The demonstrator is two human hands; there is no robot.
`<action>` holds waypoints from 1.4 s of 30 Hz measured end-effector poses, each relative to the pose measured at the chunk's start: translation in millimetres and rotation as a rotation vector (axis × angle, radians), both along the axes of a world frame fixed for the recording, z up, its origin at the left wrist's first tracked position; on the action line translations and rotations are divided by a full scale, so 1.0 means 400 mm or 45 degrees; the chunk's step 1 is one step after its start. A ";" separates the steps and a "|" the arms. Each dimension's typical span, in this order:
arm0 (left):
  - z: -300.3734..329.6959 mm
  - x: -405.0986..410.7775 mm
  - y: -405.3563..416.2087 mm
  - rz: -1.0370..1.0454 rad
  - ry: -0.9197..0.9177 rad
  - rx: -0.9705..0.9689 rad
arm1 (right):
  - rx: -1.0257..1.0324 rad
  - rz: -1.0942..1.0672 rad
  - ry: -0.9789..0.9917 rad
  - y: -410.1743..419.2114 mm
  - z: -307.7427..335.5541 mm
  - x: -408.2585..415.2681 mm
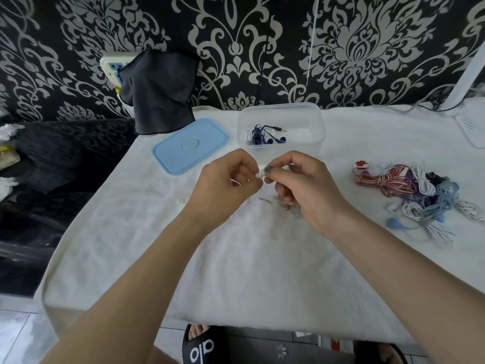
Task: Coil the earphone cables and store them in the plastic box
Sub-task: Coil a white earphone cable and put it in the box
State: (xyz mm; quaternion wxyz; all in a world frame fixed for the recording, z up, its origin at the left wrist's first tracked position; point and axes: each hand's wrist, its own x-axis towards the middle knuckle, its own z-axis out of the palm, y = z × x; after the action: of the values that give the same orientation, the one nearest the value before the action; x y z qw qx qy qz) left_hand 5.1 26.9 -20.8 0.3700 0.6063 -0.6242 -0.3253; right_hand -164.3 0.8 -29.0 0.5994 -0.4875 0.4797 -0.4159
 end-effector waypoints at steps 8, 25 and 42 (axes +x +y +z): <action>0.004 0.008 0.006 -0.044 0.007 -0.054 | 0.138 0.026 -0.075 -0.006 0.006 -0.006; 0.022 0.016 0.012 -0.214 0.042 -0.163 | 0.704 0.300 -0.641 -0.024 0.022 -0.026; 0.036 0.022 0.015 -0.344 0.430 0.103 | 0.768 0.438 -0.678 -0.022 0.026 -0.030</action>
State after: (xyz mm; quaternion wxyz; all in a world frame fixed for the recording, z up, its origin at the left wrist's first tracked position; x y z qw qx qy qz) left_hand 14.0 32.8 -6.5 0.3978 0.4682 -0.6154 -0.4937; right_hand -176.3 -8.0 -18.5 0.8783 -0.2390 0.3202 -0.2626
